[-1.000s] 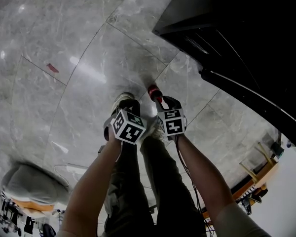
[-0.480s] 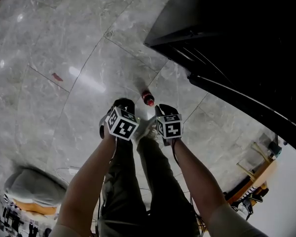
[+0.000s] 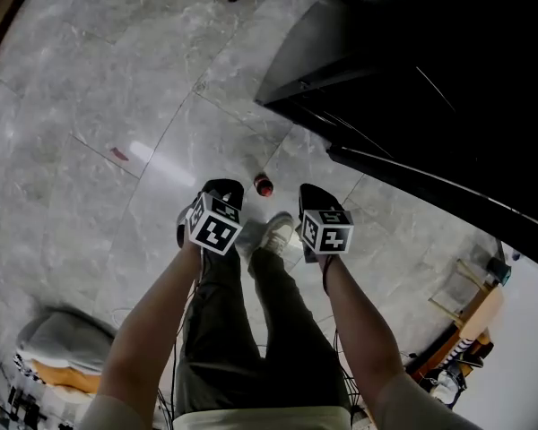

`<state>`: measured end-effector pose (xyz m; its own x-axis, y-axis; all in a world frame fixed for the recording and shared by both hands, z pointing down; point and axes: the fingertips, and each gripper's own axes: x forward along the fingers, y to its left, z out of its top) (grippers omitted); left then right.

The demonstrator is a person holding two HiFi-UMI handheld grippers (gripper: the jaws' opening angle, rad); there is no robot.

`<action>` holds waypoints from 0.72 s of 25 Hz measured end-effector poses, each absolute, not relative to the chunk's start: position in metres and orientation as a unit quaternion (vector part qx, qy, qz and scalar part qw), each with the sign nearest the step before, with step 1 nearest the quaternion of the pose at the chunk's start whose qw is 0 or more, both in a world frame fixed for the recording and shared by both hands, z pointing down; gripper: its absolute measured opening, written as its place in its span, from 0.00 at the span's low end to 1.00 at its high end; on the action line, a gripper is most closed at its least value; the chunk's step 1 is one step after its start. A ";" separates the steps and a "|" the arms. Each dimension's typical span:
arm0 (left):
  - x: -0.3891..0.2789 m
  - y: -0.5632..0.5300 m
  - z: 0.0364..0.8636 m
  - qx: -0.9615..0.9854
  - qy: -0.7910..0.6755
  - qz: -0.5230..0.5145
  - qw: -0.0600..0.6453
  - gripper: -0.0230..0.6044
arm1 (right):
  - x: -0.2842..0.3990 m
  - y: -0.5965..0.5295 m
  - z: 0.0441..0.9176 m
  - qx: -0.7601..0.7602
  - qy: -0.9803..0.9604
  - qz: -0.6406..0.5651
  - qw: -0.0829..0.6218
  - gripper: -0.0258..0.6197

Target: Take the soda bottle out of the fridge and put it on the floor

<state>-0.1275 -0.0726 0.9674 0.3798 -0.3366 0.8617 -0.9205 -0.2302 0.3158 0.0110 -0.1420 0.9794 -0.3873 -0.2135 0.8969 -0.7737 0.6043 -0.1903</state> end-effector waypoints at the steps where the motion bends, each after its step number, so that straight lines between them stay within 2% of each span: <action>1: -0.130 -0.074 0.956 0.709 -0.450 0.341 0.422 0.05 | 0.010 -0.146 0.965 0.321 -0.778 0.304 0.447 0.04; 4: -0.133 -0.080 0.917 0.718 -0.463 0.355 0.380 0.05 | 0.010 -0.153 0.925 0.322 -0.791 0.289 0.432 0.03; 11: -0.129 -0.094 0.811 0.741 -0.477 0.324 0.345 0.05 | -0.005 -0.167 0.799 0.339 -0.824 0.262 0.370 0.03; 18: -0.116 -0.118 0.701 0.774 -0.481 0.318 0.264 0.05 | 0.001 -0.184 0.682 0.367 -0.842 0.232 0.319 0.03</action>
<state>-0.1157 -0.1176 0.7011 0.3364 -0.5763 0.7448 -0.9111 -0.3993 0.1026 0.0013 -0.1838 0.6824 -0.5273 -0.4708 0.7073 -0.7668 0.6224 -0.1573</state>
